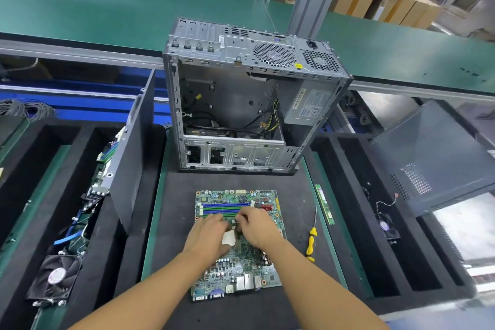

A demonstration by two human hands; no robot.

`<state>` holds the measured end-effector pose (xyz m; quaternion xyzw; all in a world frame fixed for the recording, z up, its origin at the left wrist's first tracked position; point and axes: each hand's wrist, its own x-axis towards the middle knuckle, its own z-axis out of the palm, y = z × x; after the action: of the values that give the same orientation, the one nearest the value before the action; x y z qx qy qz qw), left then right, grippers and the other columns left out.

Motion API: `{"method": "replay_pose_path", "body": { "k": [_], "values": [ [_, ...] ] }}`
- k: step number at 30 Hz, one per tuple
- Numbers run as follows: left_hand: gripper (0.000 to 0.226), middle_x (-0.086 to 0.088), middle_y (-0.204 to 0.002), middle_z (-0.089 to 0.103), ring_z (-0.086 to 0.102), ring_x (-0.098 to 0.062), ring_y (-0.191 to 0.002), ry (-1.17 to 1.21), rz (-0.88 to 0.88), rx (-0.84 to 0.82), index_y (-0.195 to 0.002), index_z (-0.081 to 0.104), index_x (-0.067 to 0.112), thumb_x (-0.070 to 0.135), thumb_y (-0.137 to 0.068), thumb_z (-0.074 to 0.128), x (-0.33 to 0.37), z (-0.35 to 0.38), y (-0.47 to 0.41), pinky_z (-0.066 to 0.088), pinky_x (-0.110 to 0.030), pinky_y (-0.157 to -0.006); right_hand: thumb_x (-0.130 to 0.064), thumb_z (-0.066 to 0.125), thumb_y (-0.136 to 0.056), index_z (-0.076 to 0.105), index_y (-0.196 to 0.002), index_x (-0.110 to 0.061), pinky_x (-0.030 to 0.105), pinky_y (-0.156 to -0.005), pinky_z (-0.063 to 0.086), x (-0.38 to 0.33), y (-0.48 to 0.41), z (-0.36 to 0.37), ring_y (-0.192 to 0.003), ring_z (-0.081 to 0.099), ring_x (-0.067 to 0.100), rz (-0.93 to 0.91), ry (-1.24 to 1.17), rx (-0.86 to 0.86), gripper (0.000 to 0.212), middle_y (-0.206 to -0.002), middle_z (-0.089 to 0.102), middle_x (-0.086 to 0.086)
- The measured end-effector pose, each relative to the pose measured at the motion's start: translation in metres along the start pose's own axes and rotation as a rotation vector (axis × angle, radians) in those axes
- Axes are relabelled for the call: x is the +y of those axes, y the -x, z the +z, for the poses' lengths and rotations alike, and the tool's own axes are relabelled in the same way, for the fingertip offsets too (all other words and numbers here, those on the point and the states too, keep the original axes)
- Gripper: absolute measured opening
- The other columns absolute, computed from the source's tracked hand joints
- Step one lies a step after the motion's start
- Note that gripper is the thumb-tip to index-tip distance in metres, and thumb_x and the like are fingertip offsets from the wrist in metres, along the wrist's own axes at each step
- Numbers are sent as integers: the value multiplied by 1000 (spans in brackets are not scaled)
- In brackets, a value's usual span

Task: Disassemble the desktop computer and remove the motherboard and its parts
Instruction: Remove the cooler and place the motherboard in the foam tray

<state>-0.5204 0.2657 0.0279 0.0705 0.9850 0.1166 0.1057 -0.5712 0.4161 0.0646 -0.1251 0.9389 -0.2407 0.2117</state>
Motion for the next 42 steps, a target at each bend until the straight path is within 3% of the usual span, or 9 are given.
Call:
{"method": "replay_pose_path", "body": {
  "k": [5,9,14,18,21,27,32,37,42],
  "values": [
    [49,13,-116,55,51,-11,-113,172,-16,-5,-124,60,31,50,-80,72,-6,-5,2,41,-29,-99,-30,45,-103,65,-110,-14,35,-80,53,4,4,-4,-90,66,28,-2,-15,-30,27,-99,73,9],
    [43,15,-113,60,55,-5,-107,509,-10,1,-119,66,29,41,-80,79,-13,-15,7,44,-25,-96,-33,48,-103,66,-112,-15,28,-76,46,5,7,-5,-90,64,23,23,-83,-63,27,-103,72,5],
    [33,-2,-112,74,68,-20,-110,1473,-241,-234,-117,70,16,21,-85,76,-23,-42,13,56,-20,-81,-33,53,-101,68,-112,-18,19,-64,41,9,13,-8,-77,56,7,40,-297,-70,24,-87,62,-10],
    [40,-21,-119,68,68,-32,-108,2011,-394,-453,-126,62,4,23,-91,63,-25,-47,16,57,-38,-90,-16,54,-99,67,-102,-29,27,-61,41,8,18,-14,-65,50,16,28,-594,17,19,-79,59,-10],
    [48,-19,-106,69,69,-28,-96,2083,-435,-489,-127,58,0,29,-89,65,-17,-39,12,59,-38,-80,1,54,-88,64,-110,-33,30,-64,41,5,27,-24,-71,47,20,-75,-720,31,42,-103,61,-3],
    [57,-19,-102,67,64,-25,-87,2081,-438,-615,-131,58,1,39,-89,67,-1,-33,-5,58,-34,-77,-31,73,-81,41,-142,-40,7,-83,40,9,38,-46,-96,51,6,-285,-278,-44,70,-130,41,-11],
    [61,-26,-121,57,59,-29,-96,1983,-414,-720,-136,53,5,42,-89,66,23,-32,-26,54,-39,-86,-26,73,-84,43,-146,-27,29,-108,40,23,44,-61,-126,46,13,-302,-66,33,69,-137,42,-4],
    [58,-21,-106,62,60,-28,-90,1959,-410,-806,-134,52,10,45,-90,64,56,-30,-46,54,-41,-84,-24,75,-85,50,-142,-20,30,-104,43,50,51,-79,-118,51,16,-271,-71,93,62,-130,47,0],
    [50,-15,-89,64,63,-25,-82,1949,-429,-852,-116,64,10,50,-86,66,89,-29,-72,55,-42,-79,-32,80,-81,56,-133,-24,19,-82,39,83,44,-103,-86,44,2,-219,-123,126,58,-114,48,-7]
  ]
}}
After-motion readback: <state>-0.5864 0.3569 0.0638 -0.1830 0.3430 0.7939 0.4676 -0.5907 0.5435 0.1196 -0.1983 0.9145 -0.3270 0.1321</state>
